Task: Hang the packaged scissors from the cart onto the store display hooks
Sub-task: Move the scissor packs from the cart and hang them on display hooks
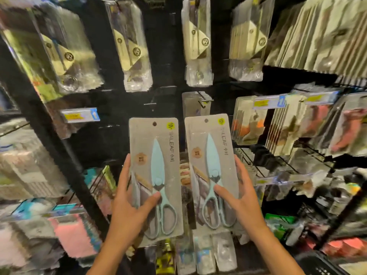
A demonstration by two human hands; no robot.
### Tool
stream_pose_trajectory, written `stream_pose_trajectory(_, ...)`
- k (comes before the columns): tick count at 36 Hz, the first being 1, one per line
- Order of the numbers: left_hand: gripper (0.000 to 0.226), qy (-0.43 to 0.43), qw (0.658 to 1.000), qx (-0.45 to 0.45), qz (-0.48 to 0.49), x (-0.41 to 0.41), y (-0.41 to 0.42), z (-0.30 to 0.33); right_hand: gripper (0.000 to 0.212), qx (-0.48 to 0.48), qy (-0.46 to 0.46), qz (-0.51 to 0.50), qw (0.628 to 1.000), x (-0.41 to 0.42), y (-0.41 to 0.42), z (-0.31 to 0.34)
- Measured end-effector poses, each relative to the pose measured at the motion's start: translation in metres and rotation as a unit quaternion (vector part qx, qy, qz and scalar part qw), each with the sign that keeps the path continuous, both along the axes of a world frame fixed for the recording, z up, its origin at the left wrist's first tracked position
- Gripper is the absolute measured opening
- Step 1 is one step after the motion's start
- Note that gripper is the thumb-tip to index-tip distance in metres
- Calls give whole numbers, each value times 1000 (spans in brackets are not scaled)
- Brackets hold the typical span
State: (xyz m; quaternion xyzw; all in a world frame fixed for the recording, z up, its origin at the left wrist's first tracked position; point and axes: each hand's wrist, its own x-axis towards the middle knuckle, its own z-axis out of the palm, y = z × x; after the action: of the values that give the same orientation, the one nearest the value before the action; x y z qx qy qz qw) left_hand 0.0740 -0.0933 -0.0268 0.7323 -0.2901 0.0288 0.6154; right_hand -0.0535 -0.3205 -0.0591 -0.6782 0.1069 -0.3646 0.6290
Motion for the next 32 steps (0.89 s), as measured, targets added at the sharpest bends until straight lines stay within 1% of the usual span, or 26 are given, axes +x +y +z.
stream_pose_trajectory(3,103,-13,1000,0,15,0,-15,0,82,-3,2,11,1000,8,-21,-1)
stream_pose_trajectory(8,105,12,1000,-9,9,3,-33,-1,83,7,-2,15,1000,24,-41,-11)
stream_pose_trajectory(15,103,5,1000,-2,11,18,-43,-1,84,8,1,8,1000,42,-52,-16)
stream_pose_trajectory(24,103,-23,1000,-7,12,39,-50,7,82,-11,-7,7,1000,64,-64,-1)
stream_pose_trajectory(32,103,-29,999,3,20,45,-53,9,82,14,7,22,1000,82,-73,2)
